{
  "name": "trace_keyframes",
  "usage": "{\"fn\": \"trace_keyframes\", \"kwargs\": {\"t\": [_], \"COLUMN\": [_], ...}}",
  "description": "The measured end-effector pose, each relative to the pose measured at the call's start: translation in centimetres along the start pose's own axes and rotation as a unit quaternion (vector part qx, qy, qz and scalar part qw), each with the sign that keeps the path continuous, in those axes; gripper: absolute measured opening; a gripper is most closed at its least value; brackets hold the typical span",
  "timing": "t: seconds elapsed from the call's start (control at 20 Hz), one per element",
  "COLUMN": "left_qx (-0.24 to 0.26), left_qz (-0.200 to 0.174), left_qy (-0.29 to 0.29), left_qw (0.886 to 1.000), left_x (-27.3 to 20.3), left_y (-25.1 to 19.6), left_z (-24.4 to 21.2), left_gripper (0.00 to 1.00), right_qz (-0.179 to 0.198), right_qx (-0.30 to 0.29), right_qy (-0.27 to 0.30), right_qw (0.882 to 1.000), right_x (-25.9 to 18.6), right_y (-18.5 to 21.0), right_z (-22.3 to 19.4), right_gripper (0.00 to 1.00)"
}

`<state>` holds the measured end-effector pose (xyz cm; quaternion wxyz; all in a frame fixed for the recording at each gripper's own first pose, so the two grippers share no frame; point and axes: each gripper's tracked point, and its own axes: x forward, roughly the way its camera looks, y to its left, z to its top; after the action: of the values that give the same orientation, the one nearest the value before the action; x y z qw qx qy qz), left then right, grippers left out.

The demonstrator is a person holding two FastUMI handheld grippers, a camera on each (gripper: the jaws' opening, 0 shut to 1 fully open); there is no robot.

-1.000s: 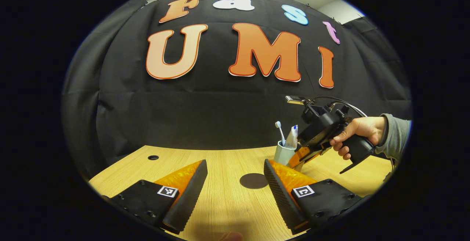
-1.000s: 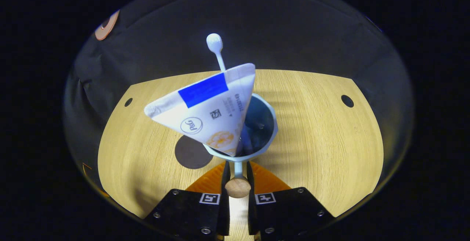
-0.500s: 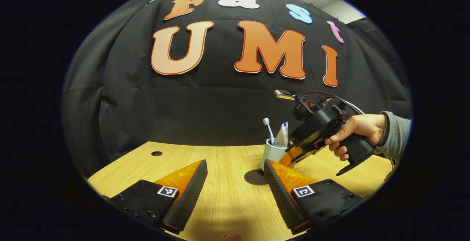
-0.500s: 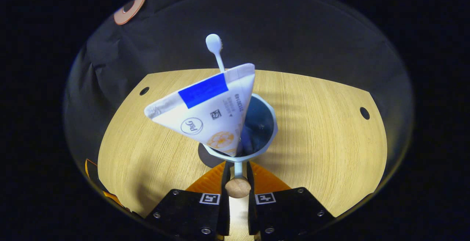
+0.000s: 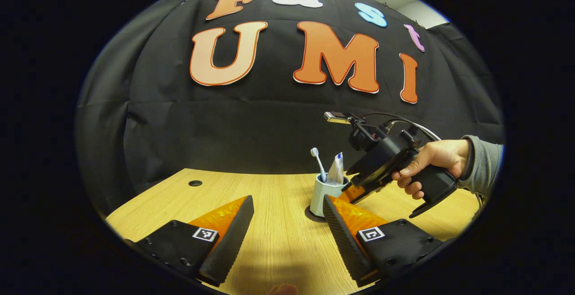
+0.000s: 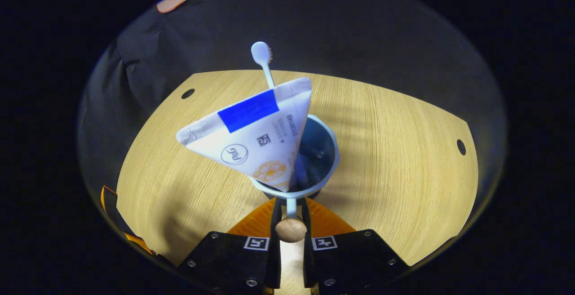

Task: Put the toothbrush and toothpaste on the desktop into the cup, then pick up the cup and place it on the coaster on the desktop.

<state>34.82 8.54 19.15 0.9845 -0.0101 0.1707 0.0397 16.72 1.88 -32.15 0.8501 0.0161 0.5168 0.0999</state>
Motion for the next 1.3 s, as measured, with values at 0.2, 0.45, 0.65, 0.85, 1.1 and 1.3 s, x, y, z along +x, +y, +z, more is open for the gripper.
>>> {"fn": "trace_keyframes", "kwargs": {"t": [0.2, 0.45, 0.65, 0.85, 1.1, 1.3], "left_qx": [-0.014, -0.013, -0.010, -0.005, 0.002, 0.000], "left_qz": [0.009, 0.015, 0.021, 0.024, 0.018, 0.011], "left_qy": [0.008, 0.010, -0.008, -0.014, -0.032, -0.041], "left_qw": [1.000, 1.000, 1.000, 1.000, 0.999, 0.999], "left_x": [-0.1, -0.1, -0.3, -0.2, -0.4, -0.5], "left_y": [0.5, 0.6, 0.7, 0.3, -1.4, -3.0], "left_z": [-0.9, -0.8, 0.3, 0.9, 2.6, 3.4], "left_gripper": [0.98, 0.98, 0.98, 0.97, 0.98, 0.98], "right_qz": [-0.003, 0.042, 0.073, 0.066, 0.057, 0.034], "right_qx": [-0.009, -0.005, -0.007, -0.031, -0.039, -0.029], "right_qy": [0.005, -0.011, -0.046, -0.083, -0.160, -0.220], "right_qw": [1.000, 0.999, 0.996, 0.994, 0.985, 0.974], "right_x": [0.3, -1.5, -3.3, -4.6, -7.4, -9.9], "right_y": [0.1, 0.2, 0.2, -1.2, -2.9, -5.3], "right_z": [-0.2, 0.6, 0.4, -0.5, -0.7, -1.1], "right_gripper": [0.22, 0.53, 0.73, 0.86, 0.88, 0.89]}}
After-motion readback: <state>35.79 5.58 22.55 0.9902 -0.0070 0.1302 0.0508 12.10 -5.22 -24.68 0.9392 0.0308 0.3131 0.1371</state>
